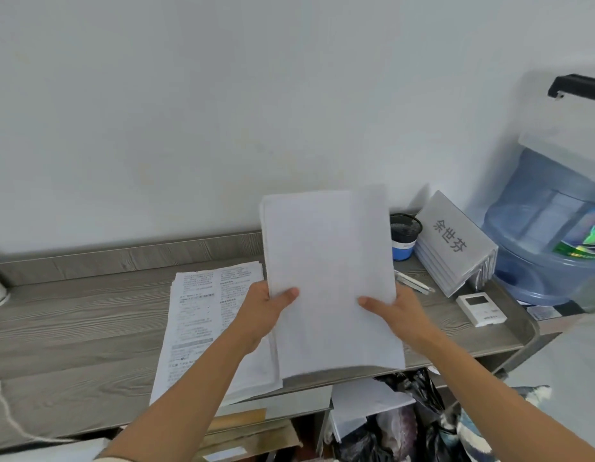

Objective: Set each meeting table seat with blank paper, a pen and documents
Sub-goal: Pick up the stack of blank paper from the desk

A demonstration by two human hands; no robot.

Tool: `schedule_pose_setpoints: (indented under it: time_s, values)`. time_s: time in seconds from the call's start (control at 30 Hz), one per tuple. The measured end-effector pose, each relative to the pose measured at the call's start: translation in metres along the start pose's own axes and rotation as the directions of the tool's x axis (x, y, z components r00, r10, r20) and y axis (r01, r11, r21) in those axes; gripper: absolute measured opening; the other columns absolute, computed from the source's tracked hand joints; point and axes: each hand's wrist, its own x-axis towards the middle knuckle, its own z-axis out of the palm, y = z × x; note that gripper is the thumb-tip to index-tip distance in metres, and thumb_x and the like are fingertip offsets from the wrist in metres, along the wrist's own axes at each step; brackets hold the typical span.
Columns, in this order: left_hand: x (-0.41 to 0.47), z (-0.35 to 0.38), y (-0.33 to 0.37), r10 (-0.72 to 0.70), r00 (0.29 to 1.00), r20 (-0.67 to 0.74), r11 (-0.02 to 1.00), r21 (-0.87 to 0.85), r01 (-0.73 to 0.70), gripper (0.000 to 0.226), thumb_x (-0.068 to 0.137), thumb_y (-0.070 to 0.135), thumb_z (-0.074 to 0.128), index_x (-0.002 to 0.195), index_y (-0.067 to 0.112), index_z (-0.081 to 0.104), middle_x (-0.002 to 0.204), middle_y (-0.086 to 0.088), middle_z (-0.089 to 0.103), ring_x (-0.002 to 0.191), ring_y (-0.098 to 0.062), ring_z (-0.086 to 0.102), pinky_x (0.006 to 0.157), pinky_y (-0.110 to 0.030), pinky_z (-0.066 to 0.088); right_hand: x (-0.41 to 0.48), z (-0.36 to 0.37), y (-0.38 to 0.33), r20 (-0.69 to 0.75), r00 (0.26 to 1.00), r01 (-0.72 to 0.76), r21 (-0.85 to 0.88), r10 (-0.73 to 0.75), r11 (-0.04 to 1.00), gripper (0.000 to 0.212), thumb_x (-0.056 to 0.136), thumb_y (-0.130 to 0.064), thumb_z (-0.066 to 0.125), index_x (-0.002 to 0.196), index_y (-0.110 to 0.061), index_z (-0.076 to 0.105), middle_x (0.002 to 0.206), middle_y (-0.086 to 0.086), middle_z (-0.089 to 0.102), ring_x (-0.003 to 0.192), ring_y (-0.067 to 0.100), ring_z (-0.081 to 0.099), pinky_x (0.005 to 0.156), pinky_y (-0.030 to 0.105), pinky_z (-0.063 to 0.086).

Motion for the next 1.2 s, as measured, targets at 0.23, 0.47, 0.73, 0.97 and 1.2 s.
schedule_pose_setpoints:
  time_s: [0.23, 0.47, 0.73, 0.97, 1.2]
  values:
    - [-0.065, -0.046, -0.006, -0.119, 0.989, -0.089, 0.969, -0.227, 0.096, 0.021, 0.089, 0.021, 0.065, 0.110, 0.014, 0.067, 0.103, -0.005, 0.076, 0.094, -0.024, 0.072, 0.077, -0.037, 0.059, -0.032, 0.053, -0.017, 0.152, 0.987, -0.050, -0.028, 0.054, 0.998, 0.019, 0.087, -0.014, 0.071, 0.106, -0.014, 0.071, 0.100, 0.003, 0.078, 0.089, 0.023, 0.075, 0.081, 0.042, 0.060]
    - [-0.148, -0.074, -0.081, -0.295, 0.877, -0.379, 0.935, -0.304, 0.183, 0.022, 0.094, 0.015, 0.059, 0.114, 0.012, 0.064, 0.107, -0.008, 0.073, 0.096, -0.028, 0.069, 0.087, -0.046, 0.055, -0.069, 0.109, 0.018, 0.424, 0.883, -0.163, -0.124, 0.201, 0.979, 0.015, 0.086, -0.012, 0.071, 0.101, -0.009, 0.074, 0.096, 0.004, 0.079, 0.087, 0.024, 0.076, 0.079, 0.041, 0.061]
    - [-0.247, -0.016, -0.125, -0.420, 0.497, -0.759, 0.900, -0.420, 0.119, 0.014, 0.095, 0.013, 0.056, 0.104, 0.018, 0.065, 0.094, 0.007, 0.072, 0.081, -0.007, 0.069, 0.066, -0.023, 0.050, -0.086, 0.125, 0.051, 0.758, 0.594, -0.151, -0.223, 0.268, 0.963, 0.021, 0.086, -0.018, 0.070, 0.106, -0.014, 0.071, 0.104, 0.004, 0.077, 0.093, 0.024, 0.074, 0.080, 0.039, 0.059]
    - [-0.354, 0.079, -0.156, -0.587, 0.064, -0.807, 0.805, -0.590, -0.065, 0.016, 0.094, 0.008, 0.056, 0.092, 0.016, 0.069, 0.083, 0.004, 0.076, 0.085, -0.020, 0.069, 0.069, -0.031, 0.051, -0.116, 0.125, 0.071, 0.862, 0.415, 0.094, -0.360, 0.293, 0.928, 0.019, 0.093, -0.024, 0.061, 0.106, -0.014, 0.071, 0.083, 0.005, 0.077, 0.068, 0.016, 0.069, 0.052, 0.026, 0.046]
    - [-0.466, 0.174, -0.169, -0.670, -0.258, -0.696, 0.739, -0.596, -0.314, 0.018, 0.094, 0.007, 0.053, 0.087, 0.009, 0.069, 0.068, 0.002, 0.076, 0.076, -0.023, 0.068, 0.062, -0.032, 0.049, -0.193, 0.147, 0.079, 0.940, 0.171, 0.339, -0.337, 0.295, 0.878, 0.009, 0.093, -0.015, 0.063, 0.098, -0.017, 0.069, 0.078, 0.001, 0.076, 0.067, 0.012, 0.071, 0.056, 0.029, 0.046]
